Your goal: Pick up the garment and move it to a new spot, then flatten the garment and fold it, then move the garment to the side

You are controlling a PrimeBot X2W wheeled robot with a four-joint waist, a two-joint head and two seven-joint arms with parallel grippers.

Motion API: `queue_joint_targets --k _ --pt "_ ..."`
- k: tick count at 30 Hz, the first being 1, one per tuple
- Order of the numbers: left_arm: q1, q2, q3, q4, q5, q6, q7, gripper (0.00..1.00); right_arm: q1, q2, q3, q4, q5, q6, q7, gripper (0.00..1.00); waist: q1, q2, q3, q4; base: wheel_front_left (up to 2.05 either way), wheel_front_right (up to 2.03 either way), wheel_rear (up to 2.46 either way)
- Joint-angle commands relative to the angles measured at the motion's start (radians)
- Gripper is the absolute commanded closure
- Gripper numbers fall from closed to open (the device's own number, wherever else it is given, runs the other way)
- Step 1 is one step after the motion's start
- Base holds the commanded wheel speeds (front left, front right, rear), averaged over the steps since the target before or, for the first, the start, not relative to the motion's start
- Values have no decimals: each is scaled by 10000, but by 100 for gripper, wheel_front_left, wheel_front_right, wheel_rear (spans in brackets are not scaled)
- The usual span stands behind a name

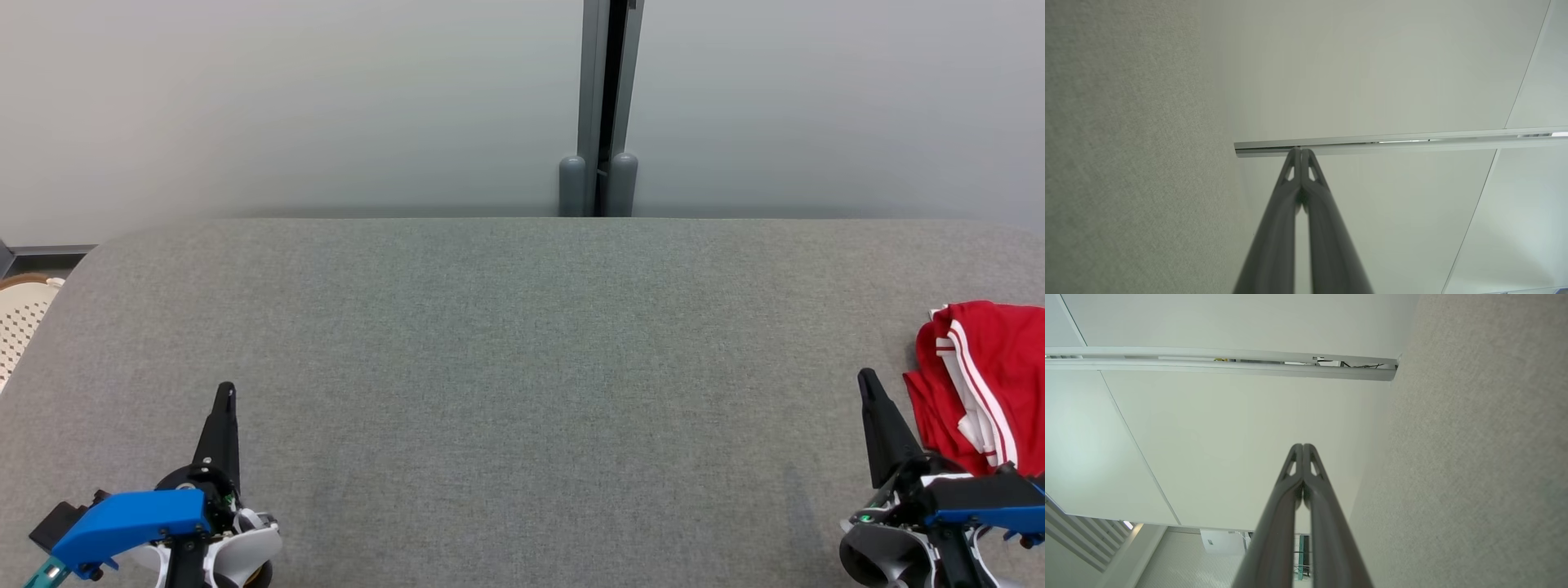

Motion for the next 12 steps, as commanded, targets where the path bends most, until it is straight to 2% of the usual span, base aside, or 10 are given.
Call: queue_joint_targets --k 1,12 --pt "-122 12 24 -66 -167 -101 65 100 115 -66 -31 -88 214 4 68 100 0 -1 -1 3 0 0 0" --pt "-147 12 50 -97 -413 -84 133 100 132 -66 -39 -138 466 4 135 100 0 -1 -3 15 0 0 0"
